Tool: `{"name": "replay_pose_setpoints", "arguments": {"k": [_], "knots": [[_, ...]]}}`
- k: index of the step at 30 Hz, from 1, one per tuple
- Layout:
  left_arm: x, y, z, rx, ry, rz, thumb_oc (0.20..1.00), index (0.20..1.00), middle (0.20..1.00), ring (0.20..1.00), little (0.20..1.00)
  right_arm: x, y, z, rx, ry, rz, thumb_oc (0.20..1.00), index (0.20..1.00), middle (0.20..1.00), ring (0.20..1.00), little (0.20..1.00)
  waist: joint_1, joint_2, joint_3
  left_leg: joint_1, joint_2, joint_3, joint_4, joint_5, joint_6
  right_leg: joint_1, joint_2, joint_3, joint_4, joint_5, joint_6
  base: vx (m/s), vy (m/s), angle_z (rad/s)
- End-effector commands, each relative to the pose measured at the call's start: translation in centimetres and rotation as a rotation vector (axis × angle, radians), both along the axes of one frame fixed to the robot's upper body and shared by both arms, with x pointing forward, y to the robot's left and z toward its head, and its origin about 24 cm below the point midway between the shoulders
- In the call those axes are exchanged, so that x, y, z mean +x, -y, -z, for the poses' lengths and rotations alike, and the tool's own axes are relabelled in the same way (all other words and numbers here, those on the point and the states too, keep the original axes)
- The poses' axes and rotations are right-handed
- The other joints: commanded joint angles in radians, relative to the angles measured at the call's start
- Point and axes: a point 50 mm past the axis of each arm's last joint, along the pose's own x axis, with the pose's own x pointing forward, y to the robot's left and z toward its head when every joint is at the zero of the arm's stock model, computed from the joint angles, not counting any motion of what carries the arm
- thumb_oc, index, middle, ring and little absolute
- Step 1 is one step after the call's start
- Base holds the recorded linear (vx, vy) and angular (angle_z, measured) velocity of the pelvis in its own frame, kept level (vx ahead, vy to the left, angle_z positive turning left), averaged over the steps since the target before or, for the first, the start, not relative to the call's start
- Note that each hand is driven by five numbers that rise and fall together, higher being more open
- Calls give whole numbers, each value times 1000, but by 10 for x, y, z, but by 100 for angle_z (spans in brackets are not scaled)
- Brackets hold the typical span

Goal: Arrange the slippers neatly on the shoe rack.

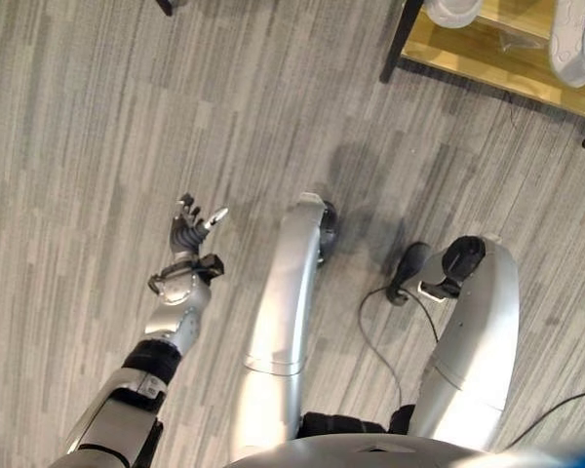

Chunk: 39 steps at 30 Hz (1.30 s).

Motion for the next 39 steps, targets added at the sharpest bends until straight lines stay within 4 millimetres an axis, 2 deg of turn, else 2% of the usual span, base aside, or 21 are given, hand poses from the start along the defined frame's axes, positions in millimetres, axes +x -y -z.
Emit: {"name": "replay_pose_setpoints", "arguments": {"k": [1, 3, 4, 5, 12, 14, 16, 20, 23, 26, 29, 32, 35, 39], "knots": [[-8, -14, -4, 63, 41, -39, 1000, 1000, 1000, 1000, 1000, -10, -5, -27, -39, 88, 18, 200, 200, 200, 200, 200, 4, -7, -24, 40, 28, -96, -53, -136, -75, -12, -36, 73, -106, 96, 42, 31, 30, 0], [-9, -13, -2, 61, 38, -36, 1000, 1000, 1000, 1000, 1000, -12, -2, -26, -23, 90, 24, 200, 200, 200, 200, 200, 5, -5, -24, 40, 32, -93, -47, -138, -75, -13, -36, 75, -107, 96, 45, 0, 0, 0], [-10, -11, -1, 62, 41, -27, 1000, 1000, 1000, 1000, 1000, -14, 1, -28, -3, 103, 27, 564, 564, 564, 564, 564, 7, -1, -24, 40, 31, -92, -45, -138, -74, -15, -38, 76, -108, 95, 48, 0, 0, 0], [-11, -11, 0, 67, 37, -19, 1000, 1000, 1000, 1000, 1000, -16, 5, -28, 31, 124, 16, 1000, 1000, 1000, 1000, 1000, 12, 7, -24, 40, 25, -92, -49, -135, -74, -16, -38, 79, -107, 98, 50, 0, 0, 0], [-13, -8, 11, 26, -4, -5, 1000, 1000, 1000, 1000, 1000, -13, 1, -26, 178, 189, -76, 1000, 1000, 1000, 1000, 1000, 17, 20, -24, 40, 29, -78, -114, -95, -82, -26, -44, 81, -145, 132, 48, -13, 2, 1], [-13, -4, 12, 35, -5, 25, 1000, 1000, 1000, 1000, 1000, -9, 7, -13, 208, 164, -95, 1000, 1000, 1000, 1000, 1000, 14, 27, -24, 40, 24, -82, -166, -59, -88, -25, -41, 77, -188, 159, 52, -91, -7, 2], [-13, -3, 13, 37, -10, 33, 1000, 1000, 1000, 1000, 1000, -8, 10, -9, 213, 152, -94, 1000, 1000, 1000, 1000, 1000, 16, 31, -24, 40, 22, -83, -177, -55, -89, -22, -42, 74, -199, 163, 53, -67, -3, 0], [-13, -4, 16, 66, -28, 39, 1000, 1000, 1000, 1000, 1000, -14, 30, 2, 247, 151, -85, 1000, 1000, 1000, 1000, 1000, 18, 44, -24, 40, 6, -89, -233, -22, -92, -19, -40, 69, -240, 183, 60, -82, -7, 3], [-13, -6, 16, 40, -19, 13, 1000, 1000, 1000, 1000, 1000, -13, 36, 12, 335, 192, -123, 1000, 1000, 1000, 1000, 1000, 14, 42, -24, 40, 8, -87, -256, -1, -97, -11, -36, 59, -262, 188, 57, -57, -1, 5], [-14, -8, 14, 10, -1, -19, 1000, 1000, 1000, 1000, 1000, -10, 39, 26, 338, 211, -162, 1000, 1000, 1000, 1000, 1000, 3, 34, -24, 40, 3, -97, -271, 15, -100, -7, -33, 54, -274, 197, 59, -43, 8, 0], [-16, -8, 16, -2, 4, -27, 1000, 1000, 1000, 1000, 1000, -13, 52, 47, 335, 192, -195, 1000, 1000, 1000, 1000, 1000, -7, 23, -24, 40, -1, -105, -273, 20, -102, -8, -33, 55, -273, 207, 62, 0, 0, 0], [-20, -11, 18, 0, -1, -33, 1000, 1000, 1000, 1000, 1000, -8, 51, 72, 363, 174, -284, 1000, 1000, 1000, 1000, 1000, -14, 17, -24, 40, 1, -110, -273, 22, -101, -11, -25, 58, -272, 211, 60, -18, -5, -3], [-22, -13, 18, 21, -3, -28, 1000, 1000, 1000, 1000, 1000, -8, 52, 80, 363, 147, -300, 1000, 1000, 1000, 1000, 1000, -16, 12, -24, 40, 1, -115, -277, 26, -101, -13, -24, 60, -272, 214, 60, -21, -13, -8], [-23, -19, 14, 32, 2, -39, 1000, 1000, 1000, 1000, 1000, 3, 34, 89, 354, 96, -371, 1000, 1000, 1000, 1000, 1000, -19, 5, -24, 40, 5, -116, -291, 34, -105, -12, -20, 58, -281, 219, 59, -6, -2, -2]]}}
